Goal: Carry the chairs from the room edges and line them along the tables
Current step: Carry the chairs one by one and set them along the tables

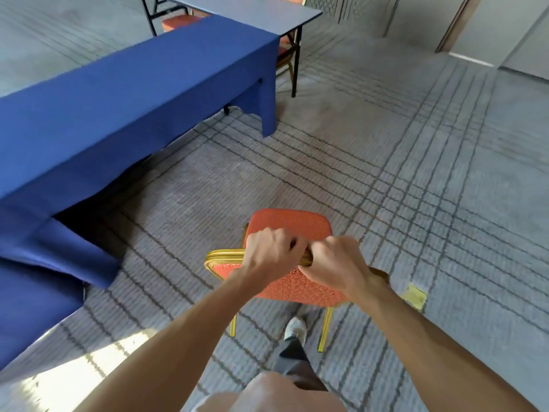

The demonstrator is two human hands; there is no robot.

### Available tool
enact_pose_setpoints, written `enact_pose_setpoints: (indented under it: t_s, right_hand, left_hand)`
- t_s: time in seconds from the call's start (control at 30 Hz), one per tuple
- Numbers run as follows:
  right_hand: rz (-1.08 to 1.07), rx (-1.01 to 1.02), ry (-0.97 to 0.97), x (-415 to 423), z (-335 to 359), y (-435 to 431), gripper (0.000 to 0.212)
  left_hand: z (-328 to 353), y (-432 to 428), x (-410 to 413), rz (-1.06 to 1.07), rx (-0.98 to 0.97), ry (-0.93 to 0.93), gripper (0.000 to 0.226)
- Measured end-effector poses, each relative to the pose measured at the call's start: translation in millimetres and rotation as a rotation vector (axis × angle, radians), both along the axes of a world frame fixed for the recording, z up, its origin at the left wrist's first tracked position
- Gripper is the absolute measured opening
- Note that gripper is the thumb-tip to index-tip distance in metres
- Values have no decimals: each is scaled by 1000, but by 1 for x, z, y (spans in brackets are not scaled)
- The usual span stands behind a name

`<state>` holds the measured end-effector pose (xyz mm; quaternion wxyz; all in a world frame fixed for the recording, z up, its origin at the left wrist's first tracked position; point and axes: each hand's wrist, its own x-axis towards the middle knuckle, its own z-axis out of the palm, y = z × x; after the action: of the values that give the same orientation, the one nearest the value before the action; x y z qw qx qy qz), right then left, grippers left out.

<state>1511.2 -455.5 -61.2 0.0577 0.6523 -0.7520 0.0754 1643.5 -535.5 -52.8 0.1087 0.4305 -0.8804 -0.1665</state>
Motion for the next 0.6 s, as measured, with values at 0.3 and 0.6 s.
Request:
enact_pose_setpoints:
  t_s: [0.3,0.6]
  right_hand:
    - [-37,-38,-175,-98,25,-119,22]
    - [-71,-151,-262,-160,36,-210,31]
  left_hand:
    - [16,-122,-101,3,-2,118,51]
    - [30,-217,-169,27,-77,111,55]
